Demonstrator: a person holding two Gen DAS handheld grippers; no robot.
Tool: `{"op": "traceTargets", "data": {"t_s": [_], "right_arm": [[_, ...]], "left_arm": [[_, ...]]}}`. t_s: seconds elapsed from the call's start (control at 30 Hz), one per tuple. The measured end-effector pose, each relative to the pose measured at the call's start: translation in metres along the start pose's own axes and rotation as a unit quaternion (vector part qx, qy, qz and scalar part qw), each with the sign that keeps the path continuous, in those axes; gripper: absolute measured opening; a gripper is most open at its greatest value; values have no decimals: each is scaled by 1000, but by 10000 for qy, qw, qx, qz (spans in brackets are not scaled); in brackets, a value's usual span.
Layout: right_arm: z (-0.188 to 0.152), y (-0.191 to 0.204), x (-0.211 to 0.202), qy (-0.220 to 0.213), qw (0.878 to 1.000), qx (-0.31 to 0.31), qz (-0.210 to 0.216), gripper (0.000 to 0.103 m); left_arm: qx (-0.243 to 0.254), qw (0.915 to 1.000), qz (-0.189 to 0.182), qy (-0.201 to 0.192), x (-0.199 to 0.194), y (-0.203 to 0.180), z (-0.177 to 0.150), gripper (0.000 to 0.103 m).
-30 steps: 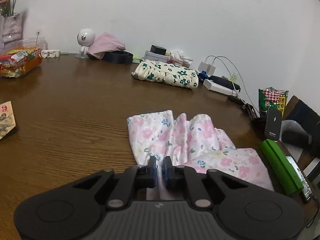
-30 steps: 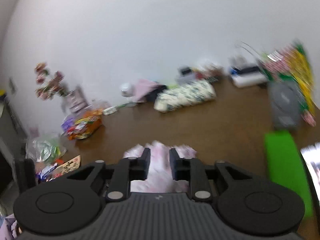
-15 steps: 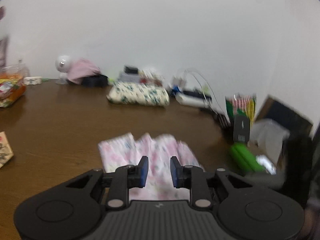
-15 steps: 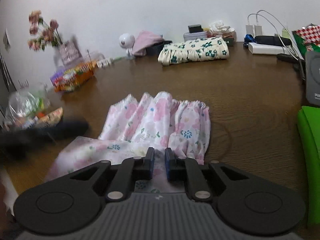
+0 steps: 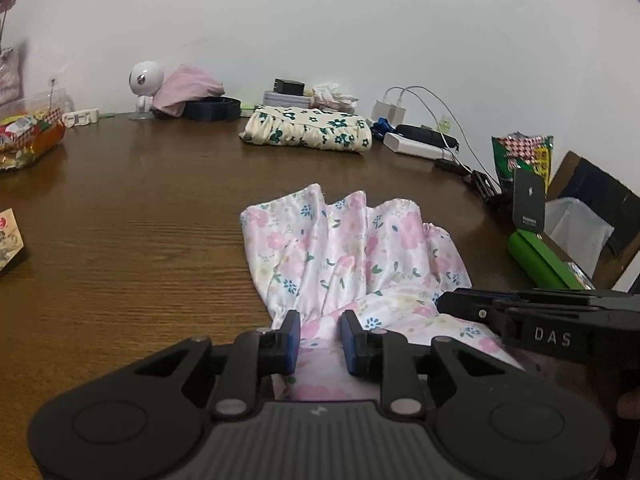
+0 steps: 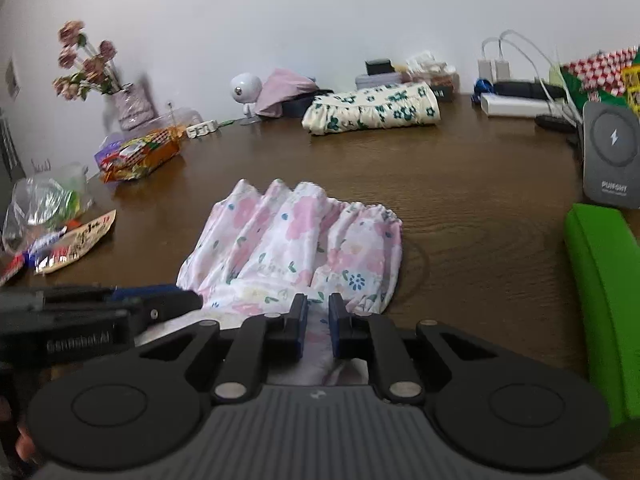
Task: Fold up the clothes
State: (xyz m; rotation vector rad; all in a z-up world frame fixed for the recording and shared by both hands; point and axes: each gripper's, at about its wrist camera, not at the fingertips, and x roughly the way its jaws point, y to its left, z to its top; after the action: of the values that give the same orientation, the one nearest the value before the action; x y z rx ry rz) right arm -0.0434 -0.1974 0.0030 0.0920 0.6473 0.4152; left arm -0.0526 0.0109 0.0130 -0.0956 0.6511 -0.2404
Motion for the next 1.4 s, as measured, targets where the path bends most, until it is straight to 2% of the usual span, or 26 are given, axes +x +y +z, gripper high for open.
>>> {"op": "traceTargets", "data": {"t_s": [0.03, 0.43, 0.53, 0.6, 0.67, 0.77, 0.87, 0.97, 1.23, 1.3, 1.33, 1.4], "right_arm": [[-1, 0, -2, -17, 10000, -12, -5, 11], [-11, -7, -6, -132, 9998, -5, 168, 11], [-11, -7, -7, -135, 9998, 18, 162, 11], [-7, -6, -16, -127, 9997, 26, 186, 14], [-5, -2, -28, -298, 9989, -92, 360, 15], [-3, 2, -34, -330, 9982, -219, 460, 18], [-13, 0, -17, -43, 9994, -95, 329, 18], [-21, -1, -18, -206, 9989, -188, 370, 18], [-21, -8, -20, -189, 9983, -46, 543, 18], [-18, -9, -25, -168, 9985, -34, 518, 18], [-16, -9, -30, -195, 9985, -36, 517, 19], [-11, -8, -49, -495, 9964, -144, 668, 24]], "left_arm": [[6, 10000, 3, -13, -1, -1, -1, 22], [40, 9999, -72, -111, -7, -1, -8, 22], [-33, 9998, -196, -92, -11, 5, -4, 20], [-70, 9989, -393, -229, -24, 9, 2, 22], [167, 9975, -601, -343, -35, 10, 6, 28], [461, 9959, -730, -267, -34, 6, 5, 28], [402, 9974, -601, -33, -19, 5, -4, 27], [301, 9975, -634, 14, -14, 9, -7, 30], [362, 9970, -664, -131, -16, 12, -11, 34], [281, 9970, -635, -334, -30, 15, -7, 31], [356, 9957, -753, -400, -37, 16, -6, 33], [538, 9920, -1021, -516, -49, 17, -3, 49]]}}
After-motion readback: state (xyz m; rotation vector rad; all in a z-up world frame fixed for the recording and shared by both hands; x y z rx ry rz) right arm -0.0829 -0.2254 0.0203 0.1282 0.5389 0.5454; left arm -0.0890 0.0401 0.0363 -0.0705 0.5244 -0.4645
